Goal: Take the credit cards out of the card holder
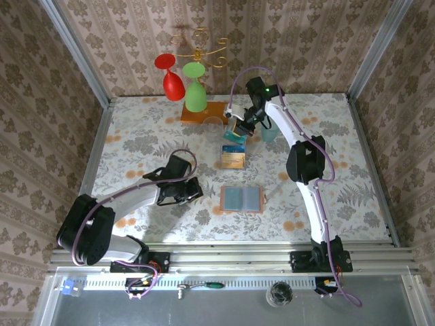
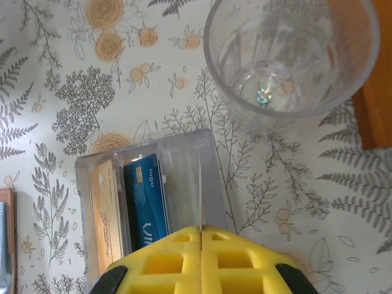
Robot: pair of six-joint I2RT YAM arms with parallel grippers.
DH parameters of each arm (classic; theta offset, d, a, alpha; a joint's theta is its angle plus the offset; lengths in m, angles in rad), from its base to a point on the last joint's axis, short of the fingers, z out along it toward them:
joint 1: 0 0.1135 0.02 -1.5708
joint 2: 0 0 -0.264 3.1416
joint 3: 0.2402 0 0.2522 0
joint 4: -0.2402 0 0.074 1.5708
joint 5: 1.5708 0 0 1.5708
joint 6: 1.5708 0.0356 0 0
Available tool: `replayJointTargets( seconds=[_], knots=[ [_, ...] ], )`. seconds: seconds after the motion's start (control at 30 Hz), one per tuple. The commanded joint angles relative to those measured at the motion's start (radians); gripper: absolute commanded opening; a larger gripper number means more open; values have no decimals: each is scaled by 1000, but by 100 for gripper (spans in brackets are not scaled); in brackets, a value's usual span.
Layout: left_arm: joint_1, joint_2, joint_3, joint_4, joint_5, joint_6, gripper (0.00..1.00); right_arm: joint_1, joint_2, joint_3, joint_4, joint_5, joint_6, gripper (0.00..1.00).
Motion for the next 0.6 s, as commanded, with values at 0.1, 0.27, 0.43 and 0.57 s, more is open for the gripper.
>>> replayJointTargets(
  seconds=[0.1,0.27,0.43,0.57],
  knots=[
    [-9,24,-27,44,8,-31,3,3,20,27,-70,-12,-37,10],
    [-18,41,-28,68,10,-39,3,1,8,21,-10,62,20,18],
    [-24,59,-31,87,16,-43,3,2,-22,-7,51,68,55,20],
    [-28,71,-33,103,20,-46,3,4,-35,-36,100,66,95,19]
  ],
)
